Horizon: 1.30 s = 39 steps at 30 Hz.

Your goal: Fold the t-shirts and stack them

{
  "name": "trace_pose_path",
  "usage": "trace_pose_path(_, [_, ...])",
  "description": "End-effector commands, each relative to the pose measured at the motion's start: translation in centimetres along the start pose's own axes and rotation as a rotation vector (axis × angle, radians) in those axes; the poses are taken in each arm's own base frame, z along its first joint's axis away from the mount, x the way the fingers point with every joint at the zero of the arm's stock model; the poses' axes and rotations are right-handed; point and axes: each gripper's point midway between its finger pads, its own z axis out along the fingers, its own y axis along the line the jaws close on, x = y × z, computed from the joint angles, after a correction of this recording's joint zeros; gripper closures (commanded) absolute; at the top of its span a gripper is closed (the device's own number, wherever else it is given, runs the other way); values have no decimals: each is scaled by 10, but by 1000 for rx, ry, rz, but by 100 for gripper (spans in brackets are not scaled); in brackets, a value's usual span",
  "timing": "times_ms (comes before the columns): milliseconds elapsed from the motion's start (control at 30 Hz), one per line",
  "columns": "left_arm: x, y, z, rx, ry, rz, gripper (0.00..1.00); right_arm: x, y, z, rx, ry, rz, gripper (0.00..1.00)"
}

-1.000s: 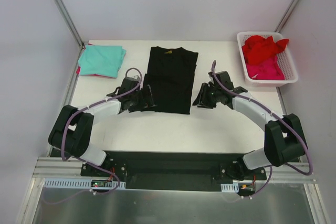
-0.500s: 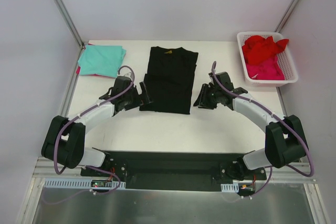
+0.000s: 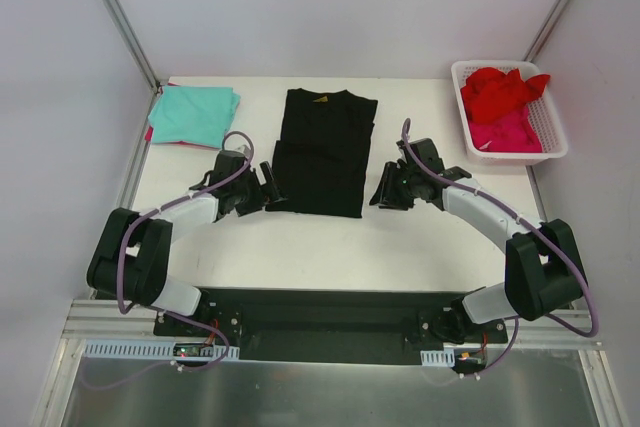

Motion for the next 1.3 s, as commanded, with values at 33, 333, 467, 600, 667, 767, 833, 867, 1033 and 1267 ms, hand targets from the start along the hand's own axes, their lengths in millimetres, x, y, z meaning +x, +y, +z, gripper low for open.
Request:
trace_pose_path(33, [-1, -5, 6, 68, -8, -29, 20, -5, 2, -9, 9, -29, -34, 65])
trace_pose_path(333, [-1, -16, 13, 141, -6, -74, 54, -5, -2, -7, 34, -15, -33, 65])
trace_pose_path(467, [1, -16, 12, 142, 0, -76, 68, -6, -4, -6, 45, -15, -33, 65])
trace_pose_path(600, [2, -15, 11, 141, -1, -76, 81, -5, -1, 0, 18, -14, -15, 65])
trace_pose_path(667, [2, -15, 10, 138, 2, -76, 86, -7, 1, 5, 1, -23, -10, 63])
trace_pose_path(767, [3, -14, 10, 135, 5, -76, 91, -6, 0, 13, -34, -47, 1, 62])
trace_pose_path(833, [3, -15, 10, 139, 6, -78, 91, -3, -2, 21, -67, -64, 17, 59])
trace_pose_path(867, [3, -15, 10, 139, 6, -78, 91, -2, 0, 23, -90, -63, 24, 57])
trace_pose_path(1033, [1, -16, 10, 138, 4, -76, 92, 3, -5, 38, -121, -94, 57, 57])
trace_pose_path(1267, [2, -16, 10, 139, 9, -80, 93, 5, -8, 47, -126, -92, 56, 60])
